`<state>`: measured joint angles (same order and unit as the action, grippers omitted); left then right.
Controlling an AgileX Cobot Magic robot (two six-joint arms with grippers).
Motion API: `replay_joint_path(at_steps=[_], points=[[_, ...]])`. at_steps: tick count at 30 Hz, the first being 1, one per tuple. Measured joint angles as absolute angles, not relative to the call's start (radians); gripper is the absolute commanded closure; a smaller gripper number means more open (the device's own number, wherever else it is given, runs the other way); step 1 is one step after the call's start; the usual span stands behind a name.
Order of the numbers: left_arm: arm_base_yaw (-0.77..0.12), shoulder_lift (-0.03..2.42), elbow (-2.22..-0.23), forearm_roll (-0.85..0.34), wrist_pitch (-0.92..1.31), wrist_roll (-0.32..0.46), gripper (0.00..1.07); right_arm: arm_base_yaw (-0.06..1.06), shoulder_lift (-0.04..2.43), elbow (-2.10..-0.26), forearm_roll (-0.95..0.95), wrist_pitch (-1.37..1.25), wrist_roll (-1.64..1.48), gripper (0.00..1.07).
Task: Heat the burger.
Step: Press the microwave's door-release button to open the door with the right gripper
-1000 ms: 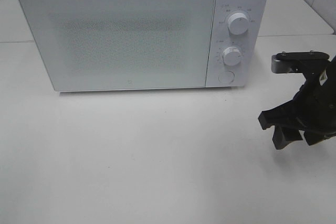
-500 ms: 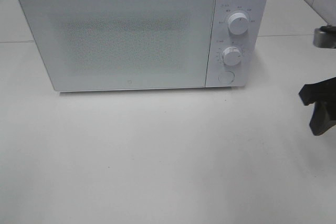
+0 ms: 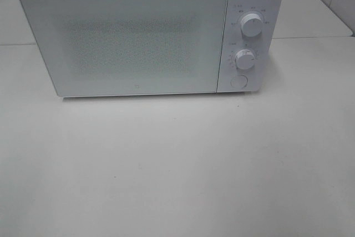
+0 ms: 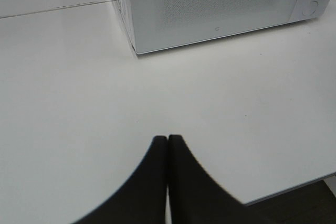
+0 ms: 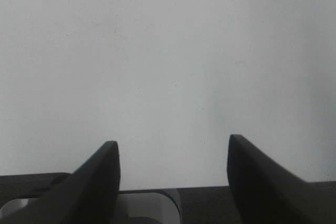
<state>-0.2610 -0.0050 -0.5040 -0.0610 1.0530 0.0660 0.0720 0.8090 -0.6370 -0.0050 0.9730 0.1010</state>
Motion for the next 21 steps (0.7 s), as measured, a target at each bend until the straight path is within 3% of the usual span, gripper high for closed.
replay_joint_path(at_steps=[9,21], points=[[-0.261,-0.005,-0.504,-0.061,1.053,0.066,1.06,0.072,0.465,-0.511,-0.048,0.998,0.101,0.51],[-0.261,-0.005,-0.504,-0.061,1.053,0.066,1.06,0.072,0.116,-0.508,-0.053,0.997,0.100,0.52]])
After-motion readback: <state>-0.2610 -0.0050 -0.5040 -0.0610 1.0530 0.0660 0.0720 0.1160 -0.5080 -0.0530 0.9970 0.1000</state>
